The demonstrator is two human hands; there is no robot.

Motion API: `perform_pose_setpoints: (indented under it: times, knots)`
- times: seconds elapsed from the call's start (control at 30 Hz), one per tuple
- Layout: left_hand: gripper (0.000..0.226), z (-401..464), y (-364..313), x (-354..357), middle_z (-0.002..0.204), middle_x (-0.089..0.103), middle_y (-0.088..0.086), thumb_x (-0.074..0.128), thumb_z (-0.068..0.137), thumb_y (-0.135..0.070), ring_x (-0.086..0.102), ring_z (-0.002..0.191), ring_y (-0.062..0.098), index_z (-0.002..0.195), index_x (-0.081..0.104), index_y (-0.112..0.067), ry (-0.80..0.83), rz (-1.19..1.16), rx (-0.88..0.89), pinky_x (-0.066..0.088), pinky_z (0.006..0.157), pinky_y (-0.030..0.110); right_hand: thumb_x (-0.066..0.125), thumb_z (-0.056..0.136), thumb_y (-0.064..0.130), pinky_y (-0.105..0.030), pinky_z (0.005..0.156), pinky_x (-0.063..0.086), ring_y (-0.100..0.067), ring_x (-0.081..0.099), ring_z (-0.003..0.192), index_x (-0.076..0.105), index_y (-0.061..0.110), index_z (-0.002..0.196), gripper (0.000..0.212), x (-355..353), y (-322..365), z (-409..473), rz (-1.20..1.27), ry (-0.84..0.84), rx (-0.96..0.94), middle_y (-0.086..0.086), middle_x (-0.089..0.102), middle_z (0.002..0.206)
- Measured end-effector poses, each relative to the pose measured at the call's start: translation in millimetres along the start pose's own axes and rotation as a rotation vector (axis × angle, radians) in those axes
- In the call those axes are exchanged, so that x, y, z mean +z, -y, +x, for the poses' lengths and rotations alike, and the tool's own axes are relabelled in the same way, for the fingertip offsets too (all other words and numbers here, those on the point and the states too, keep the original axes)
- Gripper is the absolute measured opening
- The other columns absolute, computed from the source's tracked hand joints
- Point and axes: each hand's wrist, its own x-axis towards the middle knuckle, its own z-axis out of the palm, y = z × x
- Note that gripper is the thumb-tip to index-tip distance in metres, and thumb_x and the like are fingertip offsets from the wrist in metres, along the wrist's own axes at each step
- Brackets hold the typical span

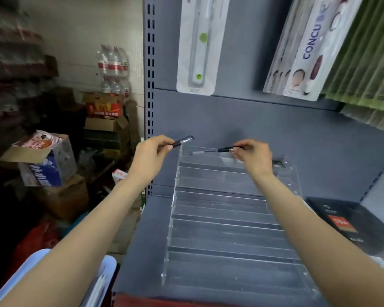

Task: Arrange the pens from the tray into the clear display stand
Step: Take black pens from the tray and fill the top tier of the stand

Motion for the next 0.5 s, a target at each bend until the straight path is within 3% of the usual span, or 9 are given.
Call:
perform_pose_setpoints:
  times: [0.1, 0.2, 0.3, 0.5]
  knots:
    - [0.021, 5, 6, 1, 0.103, 0.066, 0.003, 0.055, 0.092, -0.01, 0.057, 0.092, 0.012, 0.11, 0.066, -0.011, 0.015, -0.006, 0.015, 0.039, 0.084, 0.018, 0.067, 0.081, 0.005, -0.01, 0.07, 0.046, -0.009, 0.061, 0.072, 0.072, 0.01, 0.086, 0.009, 5, -2, 13, -0.165, 0.047, -0.043, 0.003, 0.065, 0.073]
    - [0.025, 8, 10, 2, 0.107, 0.065, 0.006, 0.052, 0.092, -0.004, 0.059, 0.099, 0.016, 0.112, 0.065, -0.012, 0.068, 0.045, 0.048, 0.039, 0.085, 0.017, 0.068, 0.08, 0.009, -0.019, 0.075, 0.042, -0.017, 0.061, 0.083, 0.074, 0.01, 0.089, 0.011, 10, -5, 26, -0.296, 0.107, -0.075, -0.004, 0.069, 0.085]
    - [0.026, 10, 7, 5, 0.103, 0.063, 0.007, 0.053, 0.091, -0.003, 0.058, 0.095, 0.014, 0.112, 0.065, -0.013, 0.112, 0.088, 0.085, 0.035, 0.084, 0.012, 0.072, 0.078, 0.012, -0.018, 0.072, 0.039, -0.017, 0.063, 0.084, 0.075, 0.012, 0.087, 0.01, 17, -13, 36, -0.45, 0.19, -0.086, -0.005, 0.072, 0.088]
    - [0.024, 16, -3, 13, 0.099, 0.059, 0.004, 0.055, 0.09, -0.003, 0.052, 0.087, 0.006, 0.11, 0.066, -0.013, 0.095, 0.098, 0.112, 0.032, 0.083, 0.007, 0.074, 0.074, 0.014, -0.03, 0.083, 0.052, -0.022, 0.066, 0.084, 0.07, 0.024, 0.07, 0.011, 19, -14, 54, -0.65, 0.308, -0.072, -0.004, 0.072, 0.085]
